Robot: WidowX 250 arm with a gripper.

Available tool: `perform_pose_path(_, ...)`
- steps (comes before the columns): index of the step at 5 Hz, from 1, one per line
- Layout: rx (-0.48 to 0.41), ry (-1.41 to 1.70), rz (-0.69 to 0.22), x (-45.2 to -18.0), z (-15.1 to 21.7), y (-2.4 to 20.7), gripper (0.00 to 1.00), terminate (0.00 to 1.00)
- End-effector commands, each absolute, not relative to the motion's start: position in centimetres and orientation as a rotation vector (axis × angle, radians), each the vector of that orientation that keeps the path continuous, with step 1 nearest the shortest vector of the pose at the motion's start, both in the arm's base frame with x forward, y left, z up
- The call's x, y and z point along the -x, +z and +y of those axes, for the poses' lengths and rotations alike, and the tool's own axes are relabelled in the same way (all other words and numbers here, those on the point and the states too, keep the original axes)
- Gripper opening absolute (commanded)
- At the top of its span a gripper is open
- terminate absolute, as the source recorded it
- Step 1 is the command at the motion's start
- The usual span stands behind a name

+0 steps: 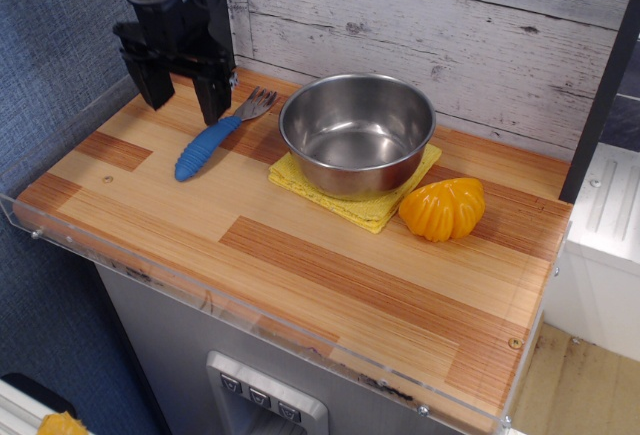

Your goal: Move the fork to the left of the pot.

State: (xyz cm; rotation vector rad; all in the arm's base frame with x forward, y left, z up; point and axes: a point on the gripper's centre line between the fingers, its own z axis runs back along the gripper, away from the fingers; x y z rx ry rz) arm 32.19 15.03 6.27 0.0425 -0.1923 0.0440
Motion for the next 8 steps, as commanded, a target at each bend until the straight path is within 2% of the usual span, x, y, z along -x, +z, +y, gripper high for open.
perform_pose_path(1, -0.025, 0.058, -0.270, -30.3, 14.3, 10.9, 1.00, 0.00)
perform_pose_path(2, 0.018, 0.022, -0.287, -29.6, 10.6, 12.4, 1.00, 0.00)
perform_pose_path(4, 0.021, 0.048, -0.229, -27.4, 4.8, 12.9, 1.00, 0.00)
perform_pose_path(7, -0.011, -0.018, -0.225, -26.5, 3.1, 12.9, 1.00, 0.00)
perform_pose_path(8, -0.011, -0.018, -0.225, -26.5, 3.1, 12.9, 1.00, 1.00)
